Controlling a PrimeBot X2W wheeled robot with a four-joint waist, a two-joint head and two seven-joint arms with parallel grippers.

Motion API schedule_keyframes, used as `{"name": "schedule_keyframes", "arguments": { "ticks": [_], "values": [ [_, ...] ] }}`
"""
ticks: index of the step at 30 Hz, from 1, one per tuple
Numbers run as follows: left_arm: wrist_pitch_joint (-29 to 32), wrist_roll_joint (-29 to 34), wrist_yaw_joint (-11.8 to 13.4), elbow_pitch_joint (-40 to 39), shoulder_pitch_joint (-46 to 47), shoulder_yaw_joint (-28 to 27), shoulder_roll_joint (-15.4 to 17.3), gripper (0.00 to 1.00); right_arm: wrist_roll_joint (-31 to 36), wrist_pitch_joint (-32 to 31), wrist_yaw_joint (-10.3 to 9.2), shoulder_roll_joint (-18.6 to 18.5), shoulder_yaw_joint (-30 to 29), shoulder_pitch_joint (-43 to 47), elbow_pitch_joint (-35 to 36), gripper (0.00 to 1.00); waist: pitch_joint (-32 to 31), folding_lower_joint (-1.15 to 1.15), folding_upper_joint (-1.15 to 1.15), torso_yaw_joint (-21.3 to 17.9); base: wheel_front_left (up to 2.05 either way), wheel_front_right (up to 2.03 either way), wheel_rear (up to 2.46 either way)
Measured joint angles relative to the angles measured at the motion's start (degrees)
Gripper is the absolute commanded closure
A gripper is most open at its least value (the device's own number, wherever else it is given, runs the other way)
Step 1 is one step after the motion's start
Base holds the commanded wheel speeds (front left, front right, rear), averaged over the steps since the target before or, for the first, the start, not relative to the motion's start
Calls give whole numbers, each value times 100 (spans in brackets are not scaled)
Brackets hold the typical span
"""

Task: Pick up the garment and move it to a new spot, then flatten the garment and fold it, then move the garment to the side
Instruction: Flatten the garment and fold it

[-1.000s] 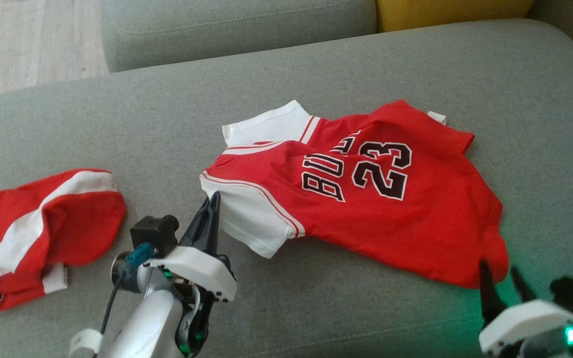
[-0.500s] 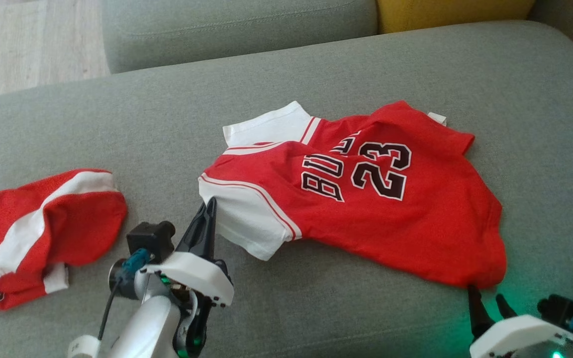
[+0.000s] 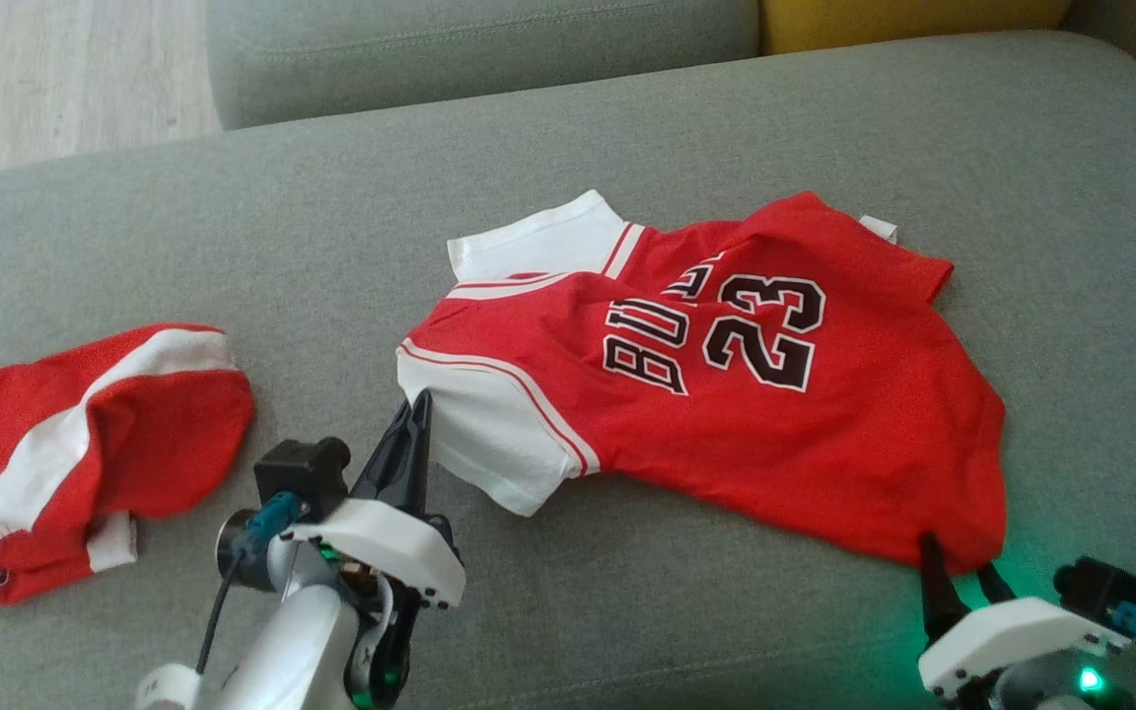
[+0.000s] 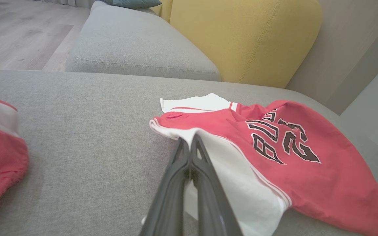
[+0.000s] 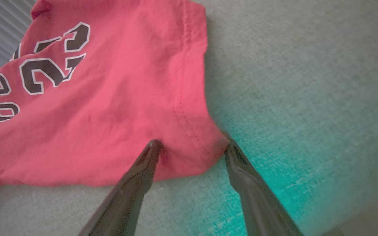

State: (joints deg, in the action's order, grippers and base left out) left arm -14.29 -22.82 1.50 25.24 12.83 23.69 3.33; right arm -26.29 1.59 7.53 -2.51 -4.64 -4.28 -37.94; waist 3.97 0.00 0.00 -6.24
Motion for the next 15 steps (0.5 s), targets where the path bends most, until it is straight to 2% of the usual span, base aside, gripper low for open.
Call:
{"name": "schedule_keyframes", "arguments": {
  "ticks": [1,2,9,15],
  "values": [
    [0,14,0,3,4,0,1,100,-25,1,0,-2,33,-41,-16,68,12,0,0,2,0,0,0],
    [0,15,-1,9,9,1,2,100,-42,25,0,-2,58,-87,-49,100,20,0,0,2,0,0,0],
    [0,9,-7,40,21,-29,24,100,-105,230,0,1,298,-208,-59,100,-33,0,0,4,0,0,0],
    [1,-460,-58,-133,13,-305,15,100,-57,424,0,0,453,-210,645,100,-213,0,0,-8,0,0,0]
  ]
}}
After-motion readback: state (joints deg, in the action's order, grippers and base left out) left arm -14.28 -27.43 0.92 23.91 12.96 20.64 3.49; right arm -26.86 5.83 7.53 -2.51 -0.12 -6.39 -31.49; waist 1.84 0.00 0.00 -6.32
